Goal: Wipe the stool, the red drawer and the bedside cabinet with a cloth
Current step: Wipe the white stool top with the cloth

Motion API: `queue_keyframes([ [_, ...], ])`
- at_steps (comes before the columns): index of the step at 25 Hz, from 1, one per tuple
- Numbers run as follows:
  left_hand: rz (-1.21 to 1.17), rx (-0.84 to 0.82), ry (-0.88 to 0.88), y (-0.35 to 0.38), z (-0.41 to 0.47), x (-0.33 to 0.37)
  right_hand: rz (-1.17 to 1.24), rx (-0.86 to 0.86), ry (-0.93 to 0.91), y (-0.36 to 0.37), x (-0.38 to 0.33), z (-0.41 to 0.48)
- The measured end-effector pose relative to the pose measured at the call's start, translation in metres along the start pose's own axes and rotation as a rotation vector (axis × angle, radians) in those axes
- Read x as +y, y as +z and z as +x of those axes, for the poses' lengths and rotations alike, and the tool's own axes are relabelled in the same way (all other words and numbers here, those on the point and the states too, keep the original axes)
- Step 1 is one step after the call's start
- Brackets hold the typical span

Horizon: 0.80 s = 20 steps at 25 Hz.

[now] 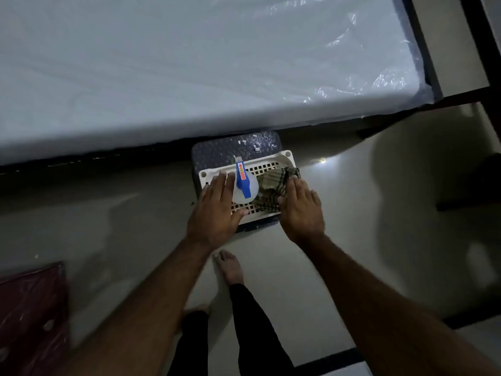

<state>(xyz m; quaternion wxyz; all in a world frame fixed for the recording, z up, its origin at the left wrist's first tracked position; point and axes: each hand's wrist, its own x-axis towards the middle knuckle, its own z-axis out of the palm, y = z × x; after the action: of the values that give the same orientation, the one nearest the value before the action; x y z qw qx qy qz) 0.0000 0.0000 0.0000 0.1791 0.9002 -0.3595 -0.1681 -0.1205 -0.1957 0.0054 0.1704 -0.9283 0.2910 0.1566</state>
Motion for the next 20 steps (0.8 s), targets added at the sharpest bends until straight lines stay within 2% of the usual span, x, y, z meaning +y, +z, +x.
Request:
queue_keyframes([
  [4,-0.342,0.04,-0.195,0.008,0.023,0.01,-0.024,0.031,-0.053,0.011,0.012,0.008],
  [7,-0.492,0.102,-0.296,0.007,0.035,0.018,-0.039,0.078,-0.112,0.007,0.012,0.024],
  [11,-0.543,0.094,-0.324,0.006,0.047,0.024,0.057,0.167,0.006,-0.004,0.008,0.051],
  [20,-0.549,0.151,-0.306,0.013,0.049,0.024,0.229,0.224,0.225,0.014,0.007,0.061],
])
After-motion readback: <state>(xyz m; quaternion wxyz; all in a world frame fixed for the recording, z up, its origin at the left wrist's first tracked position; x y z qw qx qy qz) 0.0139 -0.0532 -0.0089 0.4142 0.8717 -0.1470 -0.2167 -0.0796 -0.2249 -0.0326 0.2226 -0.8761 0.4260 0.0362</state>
